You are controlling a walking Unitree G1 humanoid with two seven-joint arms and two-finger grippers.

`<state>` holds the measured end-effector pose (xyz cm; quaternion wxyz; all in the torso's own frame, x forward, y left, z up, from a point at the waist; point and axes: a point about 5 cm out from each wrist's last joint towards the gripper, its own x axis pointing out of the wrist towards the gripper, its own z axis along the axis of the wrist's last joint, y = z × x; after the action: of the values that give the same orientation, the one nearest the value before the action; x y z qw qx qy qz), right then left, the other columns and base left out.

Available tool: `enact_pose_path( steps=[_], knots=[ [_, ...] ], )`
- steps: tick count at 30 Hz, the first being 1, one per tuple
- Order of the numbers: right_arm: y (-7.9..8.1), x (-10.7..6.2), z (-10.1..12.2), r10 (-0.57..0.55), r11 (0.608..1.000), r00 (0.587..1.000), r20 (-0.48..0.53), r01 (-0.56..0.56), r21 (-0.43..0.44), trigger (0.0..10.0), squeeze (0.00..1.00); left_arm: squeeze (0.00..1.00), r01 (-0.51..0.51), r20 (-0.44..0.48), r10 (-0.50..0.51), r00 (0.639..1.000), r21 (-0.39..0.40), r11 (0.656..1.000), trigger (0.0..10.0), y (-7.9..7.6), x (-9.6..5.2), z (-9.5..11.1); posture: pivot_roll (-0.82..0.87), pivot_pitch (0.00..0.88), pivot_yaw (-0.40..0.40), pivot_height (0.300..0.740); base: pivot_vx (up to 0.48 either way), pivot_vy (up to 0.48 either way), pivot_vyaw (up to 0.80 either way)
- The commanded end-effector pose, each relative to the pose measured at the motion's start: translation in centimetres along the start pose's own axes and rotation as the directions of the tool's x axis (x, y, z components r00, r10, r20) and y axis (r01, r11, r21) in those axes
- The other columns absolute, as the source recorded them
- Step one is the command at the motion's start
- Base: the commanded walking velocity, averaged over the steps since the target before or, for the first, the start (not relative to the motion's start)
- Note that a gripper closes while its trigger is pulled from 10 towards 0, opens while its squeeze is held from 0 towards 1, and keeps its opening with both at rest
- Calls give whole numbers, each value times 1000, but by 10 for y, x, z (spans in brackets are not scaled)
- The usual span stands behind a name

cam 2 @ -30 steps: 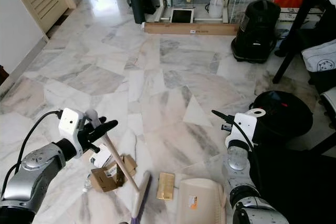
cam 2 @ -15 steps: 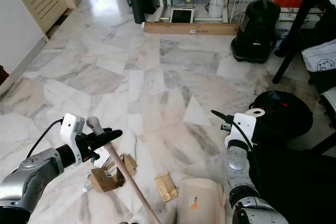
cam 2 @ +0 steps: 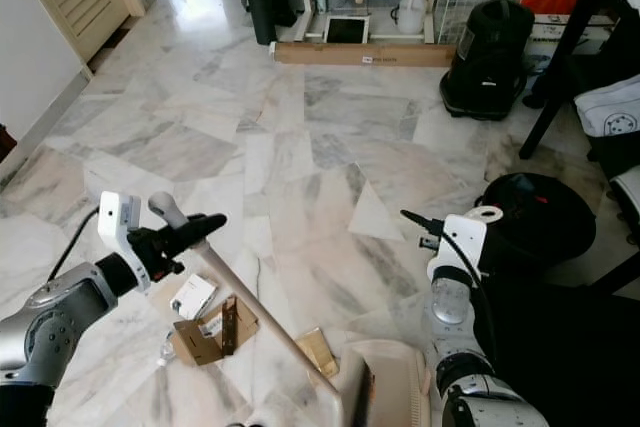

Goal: Sweep floor

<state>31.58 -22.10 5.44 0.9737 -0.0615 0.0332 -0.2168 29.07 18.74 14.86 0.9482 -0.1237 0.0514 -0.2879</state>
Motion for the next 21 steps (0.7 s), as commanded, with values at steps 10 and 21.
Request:
enact_pose_path(
  steps=[10,21],
  knots=[
    [-5,1,5,-40,999,998,49,38,35,10000,0,0,-41,65,37,997,62,997,10000,-1,0,9,119,130,85,740,0,0,0],
    [-5,9,22,-41,997,992,119,33,71,10000,0,0,-65,57,61,997,69,995,10000,-1,-6,7,131,134,82,740,0,0,0]
  ],
)
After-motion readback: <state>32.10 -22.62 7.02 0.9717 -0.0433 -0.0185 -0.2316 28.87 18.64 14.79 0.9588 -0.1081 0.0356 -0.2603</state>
